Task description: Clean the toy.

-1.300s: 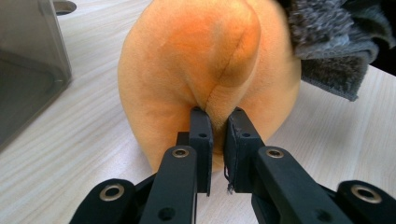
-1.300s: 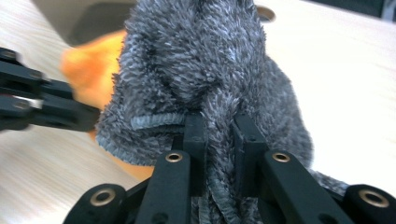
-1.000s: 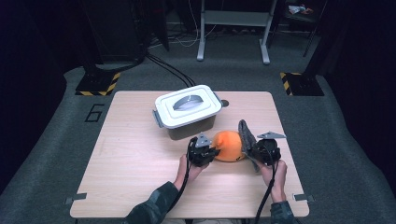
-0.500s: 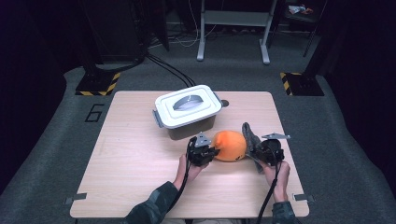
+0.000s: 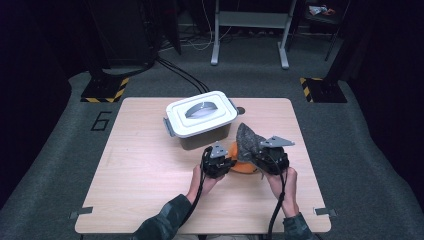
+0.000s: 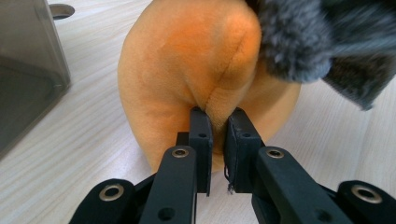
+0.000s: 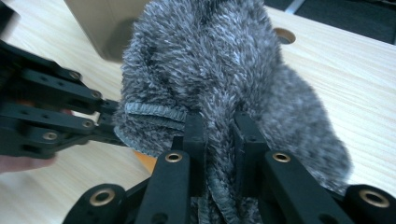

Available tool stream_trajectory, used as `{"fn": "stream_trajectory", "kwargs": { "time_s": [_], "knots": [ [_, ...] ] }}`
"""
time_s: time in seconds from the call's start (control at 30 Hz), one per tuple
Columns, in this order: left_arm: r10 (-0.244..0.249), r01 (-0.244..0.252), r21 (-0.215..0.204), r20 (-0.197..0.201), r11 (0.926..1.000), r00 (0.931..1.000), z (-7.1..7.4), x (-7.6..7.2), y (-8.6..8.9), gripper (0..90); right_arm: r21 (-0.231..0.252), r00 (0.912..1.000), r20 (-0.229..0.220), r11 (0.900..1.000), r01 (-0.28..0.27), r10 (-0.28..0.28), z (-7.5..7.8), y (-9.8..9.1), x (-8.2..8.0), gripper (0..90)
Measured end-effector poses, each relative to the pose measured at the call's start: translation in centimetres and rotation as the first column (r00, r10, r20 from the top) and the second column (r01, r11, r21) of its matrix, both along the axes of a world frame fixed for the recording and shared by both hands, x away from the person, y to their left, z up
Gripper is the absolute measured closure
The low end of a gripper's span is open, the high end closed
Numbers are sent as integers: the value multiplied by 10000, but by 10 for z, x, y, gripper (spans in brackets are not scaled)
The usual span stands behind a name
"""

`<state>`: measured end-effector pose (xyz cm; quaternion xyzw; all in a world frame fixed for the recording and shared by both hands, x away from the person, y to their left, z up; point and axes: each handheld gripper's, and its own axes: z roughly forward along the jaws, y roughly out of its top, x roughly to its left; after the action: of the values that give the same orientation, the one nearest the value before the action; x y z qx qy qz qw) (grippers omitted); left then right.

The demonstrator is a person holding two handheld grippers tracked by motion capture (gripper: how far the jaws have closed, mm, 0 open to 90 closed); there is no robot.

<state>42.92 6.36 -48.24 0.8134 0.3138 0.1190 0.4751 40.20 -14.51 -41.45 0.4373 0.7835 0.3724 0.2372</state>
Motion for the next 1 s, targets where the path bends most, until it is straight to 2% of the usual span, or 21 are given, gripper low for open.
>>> {"fn": "stream_trajectory", "kwargs": {
  "time_s": [0.07,0.13,0.2,0.5,0.77,1.0],
  "knots": [
    [-6,5,-75,-95,10000,10000,-1,1,1,824,-145,10000,-55,9999,78,-79,-4,3,2,782],
    [20,-21,-129,-113,9999,9999,-1,1,0,824,28,9999,-53,10000,91,-91,-7,-2,4,782],
    [-3,3,-57,-18,10000,10000,-1,1,0,824,81,9997,-98,9997,231,-230,-8,-7,5,782],
    [24,-25,-95,-49,10000,10000,-2,2,0,824,297,9940,-533,9948,972,-955,-22,-34,10,780],
    [-7,6,-94,-107,10000,9999,-2,2,0,823,403,9843,-1007,9879,1495,-1448,-37,-49,16,780],
    [36,-37,-102,-130,9999,9999,-2,3,1,823,294,9728,-1466,9822,1853,-1791,-55,-58,22,780]
  ]
}}
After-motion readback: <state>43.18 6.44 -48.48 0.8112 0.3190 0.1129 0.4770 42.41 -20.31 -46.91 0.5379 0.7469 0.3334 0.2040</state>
